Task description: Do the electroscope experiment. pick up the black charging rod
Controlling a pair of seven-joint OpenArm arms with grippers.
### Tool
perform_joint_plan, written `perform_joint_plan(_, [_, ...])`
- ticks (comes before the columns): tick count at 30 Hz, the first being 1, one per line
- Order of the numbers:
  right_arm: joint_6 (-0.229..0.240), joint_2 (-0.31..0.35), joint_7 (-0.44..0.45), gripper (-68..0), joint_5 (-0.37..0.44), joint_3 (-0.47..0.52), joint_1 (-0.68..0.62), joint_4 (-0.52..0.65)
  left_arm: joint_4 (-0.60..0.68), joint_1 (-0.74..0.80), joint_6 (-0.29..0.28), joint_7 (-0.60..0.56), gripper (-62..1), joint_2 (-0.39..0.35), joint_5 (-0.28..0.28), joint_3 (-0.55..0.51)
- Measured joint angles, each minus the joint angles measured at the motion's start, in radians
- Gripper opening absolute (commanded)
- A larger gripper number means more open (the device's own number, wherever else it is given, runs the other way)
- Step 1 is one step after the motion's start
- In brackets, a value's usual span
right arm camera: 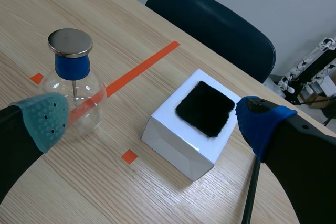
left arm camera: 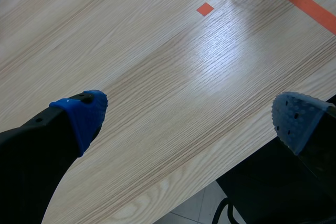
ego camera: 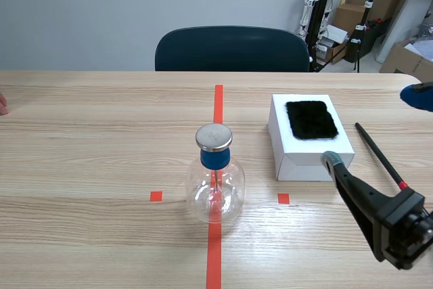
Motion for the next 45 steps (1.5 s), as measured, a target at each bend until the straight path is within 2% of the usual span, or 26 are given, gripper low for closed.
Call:
perform_joint_plan(20, [0.0,0.0,0.0,0.4,0.001,0.0,0.0,0.0,0.0,0.0,0.0,0.0,1.4,0.0,0.0,0.0])
perform_joint_plan(24, [0.0,0.0,0.039,0.4,0.001,0.0,0.0,0.0,0.0,0.0,0.0,0.0,1.4,0.0,0.0,0.0])
perform_joint_plan(35, [0.0,0.0,0.032,0.4,0.0,0.0,0.0,0.0,0.0,0.0,0.0,0.0,1.4,0.0,0.0,0.0])
perform_joint_plan(43, [0.0,0.0,-0.044,0.4,-0.004,0.0,0.0,0.0,0.0,0.0,-0.014,0.0,1.4,-0.034,0.0,0.0])
perform_joint_plan(45, [0.0,0.0,-0.093,0.4,-0.005,0.0,0.0,0.0,0.0,0.0,-0.013,-0.001,1.4,-0.036,0.0,0.0])
